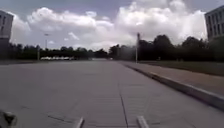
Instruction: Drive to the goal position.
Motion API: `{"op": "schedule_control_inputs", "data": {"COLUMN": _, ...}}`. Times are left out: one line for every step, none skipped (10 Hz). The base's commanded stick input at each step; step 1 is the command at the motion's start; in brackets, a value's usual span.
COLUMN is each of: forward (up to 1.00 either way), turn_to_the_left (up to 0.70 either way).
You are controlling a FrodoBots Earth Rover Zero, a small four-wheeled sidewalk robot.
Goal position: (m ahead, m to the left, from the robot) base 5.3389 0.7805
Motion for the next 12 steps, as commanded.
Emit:
{"op": "schedule_control_inputs", "data": {"forward": 0.70, "turn_to_the_left": 0.00}}
{"op": "schedule_control_inputs", "data": {"forward": 0.70, "turn_to_the_left": 0.00}}
{"op": "schedule_control_inputs", "data": {"forward": 0.70, "turn_to_the_left": 0.00}}
{"op": "schedule_control_inputs", "data": {"forward": 0.70, "turn_to_the_left": 0.00}}
{"op": "schedule_control_inputs", "data": {"forward": 0.70, "turn_to_the_left": 0.00}}
{"op": "schedule_control_inputs", "data": {"forward": 0.70, "turn_to_the_left": 0.00}}
{"op": "schedule_control_inputs", "data": {"forward": 0.70, "turn_to_the_left": 0.00}}
{"op": "schedule_control_inputs", "data": {"forward": 0.70, "turn_to_the_left": 0.00}}
{"op": "schedule_control_inputs", "data": {"forward": 0.70, "turn_to_the_left": 0.00}}
{"op": "schedule_control_inputs", "data": {"forward": 0.70, "turn_to_the_left": 0.00}}
{"op": "schedule_control_inputs", "data": {"forward": 0.70, "turn_to_the_left": 0.00}}
{"op": "schedule_control_inputs", "data": {"forward": 0.70, "turn_to_the_left": 0.00}}
